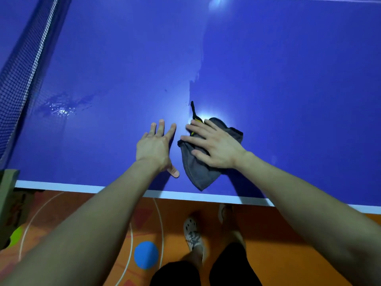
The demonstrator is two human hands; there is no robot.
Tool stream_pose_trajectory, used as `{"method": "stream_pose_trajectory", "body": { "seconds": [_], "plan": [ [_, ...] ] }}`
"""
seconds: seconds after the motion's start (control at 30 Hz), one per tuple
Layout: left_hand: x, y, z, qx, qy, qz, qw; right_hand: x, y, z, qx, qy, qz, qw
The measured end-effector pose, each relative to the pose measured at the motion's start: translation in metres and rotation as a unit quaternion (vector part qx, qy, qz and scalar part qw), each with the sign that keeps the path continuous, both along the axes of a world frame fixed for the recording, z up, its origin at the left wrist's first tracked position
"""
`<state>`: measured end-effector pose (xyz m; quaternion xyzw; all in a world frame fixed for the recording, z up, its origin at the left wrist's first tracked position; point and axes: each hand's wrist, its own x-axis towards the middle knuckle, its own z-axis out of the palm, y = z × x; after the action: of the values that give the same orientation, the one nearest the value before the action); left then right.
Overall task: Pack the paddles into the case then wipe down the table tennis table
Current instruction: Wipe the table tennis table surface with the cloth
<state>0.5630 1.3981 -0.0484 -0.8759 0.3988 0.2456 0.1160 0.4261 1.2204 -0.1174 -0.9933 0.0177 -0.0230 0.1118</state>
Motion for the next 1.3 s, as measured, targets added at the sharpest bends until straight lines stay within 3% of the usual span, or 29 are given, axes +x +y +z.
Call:
{"method": "stream_pose_trajectory", "body": {
  "seconds": [0.07, 0.13, 0.17, 0.2, 0.27, 0.37, 0.43, 0.5, 0.57, 0.63, 0.73, 0.8, 0.9, 1.03, 1.17, 1.23, 1.3],
  "plan": [
    [0.0, 0.001, 0.0, -0.005, -0.004, -0.002, 1.0, -0.008, 0.012, -0.016, 0.042, -0.036, -0.166, 0.985],
    [0.001, 0.002, -0.001, -0.004, -0.004, -0.001, 1.0, -0.016, 0.048, -0.013, 0.041, -0.031, -0.392, 0.919],
    [0.001, 0.003, -0.001, -0.004, -0.003, 0.0, 1.0, -0.023, 0.067, -0.009, 0.023, 0.001, -0.442, 0.897],
    [0.001, 0.003, -0.001, -0.006, -0.003, -0.001, 1.0, -0.032, 0.082, -0.004, 0.0, 0.036, -0.444, 0.895],
    [0.001, 0.003, -0.002, -0.007, -0.005, -0.001, 1.0, -0.054, 0.083, 0.012, -0.028, 0.063, -0.361, 0.93],
    [0.002, 0.002, -0.003, -0.002, -0.006, -0.005, 1.0, -0.059, 0.025, 0.024, -0.053, 0.003, -0.081, 0.995],
    [0.001, 0.001, -0.001, 0.0, -0.011, -0.006, 1.0, -0.038, -0.009, 0.017, -0.083, 0.025, 0.126, 0.988],
    [-0.001, 0.001, 0.0, 0.002, -0.019, -0.013, 1.0, -0.026, -0.018, 0.001, -0.083, 0.046, 0.204, 0.974],
    [0.0, 0.0, 0.001, 0.0, -0.026, -0.018, 0.999, -0.021, -0.017, -0.011, -0.088, 0.035, 0.139, 0.986],
    [0.0, 0.001, 0.001, -0.001, -0.022, -0.026, 0.999, -0.008, -0.02, -0.013, -0.093, 0.008, -0.025, 0.995],
    [0.001, 0.002, 0.0, 0.001, -0.025, -0.024, 0.999, 0.055, -0.037, 0.0, -0.123, 0.038, -0.22, 0.967],
    [0.001, 0.003, -0.001, 0.0, -0.024, -0.023, 0.999, 0.096, -0.055, 0.007, -0.136, 0.066, -0.204, 0.967],
    [0.002, 0.004, 0.0, -0.005, -0.023, -0.022, 0.999, 0.113, -0.07, -0.001, -0.121, 0.03, -0.159, 0.979],
    [0.001, 0.003, 0.003, -0.009, -0.02, -0.017, 1.0, 0.051, 0.009, -0.001, -0.043, 0.02, -0.236, 0.971],
    [0.001, 0.002, 0.003, -0.006, -0.005, -0.011, 1.0, -0.049, 0.095, -0.001, -0.042, 0.057, -0.131, 0.989],
    [0.002, 0.002, 0.003, -0.006, -0.005, -0.009, 1.0, -0.042, 0.076, -0.005, -0.061, 0.056, -0.116, 0.99],
    [0.002, 0.003, 0.0, -0.005, -0.012, -0.015, 1.0, 0.004, 0.041, -0.005, -0.09, 0.029, -0.18, 0.979]
  ]
}}
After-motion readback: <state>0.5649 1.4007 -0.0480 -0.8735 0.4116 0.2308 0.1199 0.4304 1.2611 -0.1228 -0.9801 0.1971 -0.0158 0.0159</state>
